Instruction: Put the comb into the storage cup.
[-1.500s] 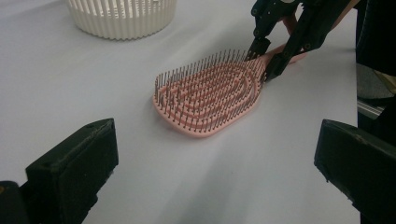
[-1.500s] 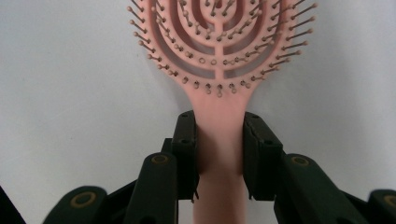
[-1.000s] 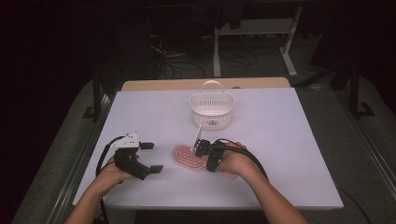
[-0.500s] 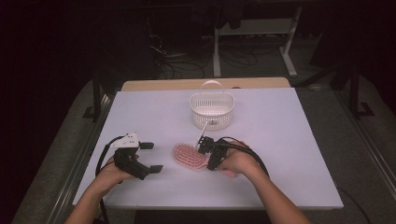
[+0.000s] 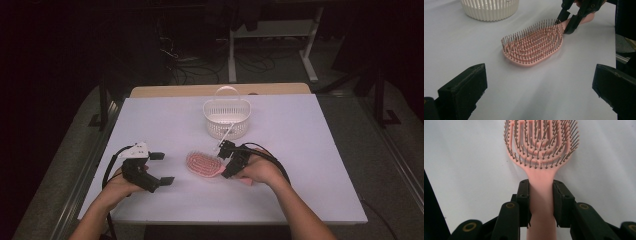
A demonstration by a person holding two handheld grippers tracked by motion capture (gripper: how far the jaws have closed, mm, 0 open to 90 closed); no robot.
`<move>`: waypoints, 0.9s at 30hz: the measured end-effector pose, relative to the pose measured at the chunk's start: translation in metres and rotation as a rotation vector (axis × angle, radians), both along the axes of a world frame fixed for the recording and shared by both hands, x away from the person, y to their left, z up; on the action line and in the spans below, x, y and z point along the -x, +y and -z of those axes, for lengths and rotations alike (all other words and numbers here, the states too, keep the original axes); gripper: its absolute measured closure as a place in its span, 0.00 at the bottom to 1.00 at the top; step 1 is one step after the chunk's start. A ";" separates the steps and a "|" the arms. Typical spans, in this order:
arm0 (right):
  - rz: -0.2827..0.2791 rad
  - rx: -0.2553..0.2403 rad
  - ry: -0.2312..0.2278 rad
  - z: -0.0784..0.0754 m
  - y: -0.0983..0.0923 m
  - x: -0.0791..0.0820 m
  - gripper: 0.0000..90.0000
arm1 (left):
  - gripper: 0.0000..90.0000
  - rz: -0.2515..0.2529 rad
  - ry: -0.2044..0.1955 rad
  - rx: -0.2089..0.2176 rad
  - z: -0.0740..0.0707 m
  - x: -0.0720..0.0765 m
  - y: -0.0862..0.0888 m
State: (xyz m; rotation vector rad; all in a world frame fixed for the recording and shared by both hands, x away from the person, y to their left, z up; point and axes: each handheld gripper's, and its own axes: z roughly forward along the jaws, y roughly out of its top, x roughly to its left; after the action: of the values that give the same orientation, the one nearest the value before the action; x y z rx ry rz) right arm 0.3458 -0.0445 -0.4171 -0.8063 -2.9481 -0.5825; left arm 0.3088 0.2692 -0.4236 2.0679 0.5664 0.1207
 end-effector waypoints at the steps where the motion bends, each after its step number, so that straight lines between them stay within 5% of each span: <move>1: 0.007 -0.011 0.009 -0.001 -0.001 0.000 0.76 | 0.00 0.000 0.000 0.001 0.000 0.000 0.000; 16: 0.020 -0.120 -0.012 -0.014 -0.019 -0.002 0.76 | 0.00 0.000 0.001 -0.003 0.000 0.000 0.000; 27: 0.049 -0.230 -0.100 -0.034 -0.036 -0.003 0.76 | 0.00 0.001 0.000 -0.008 0.001 0.000 -0.001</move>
State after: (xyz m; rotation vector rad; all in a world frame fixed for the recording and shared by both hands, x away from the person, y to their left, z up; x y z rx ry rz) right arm 0.3486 -0.0801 -0.3830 -0.8492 -2.8803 -0.9701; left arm 0.3091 0.2686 -0.4242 2.0757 0.5653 0.1220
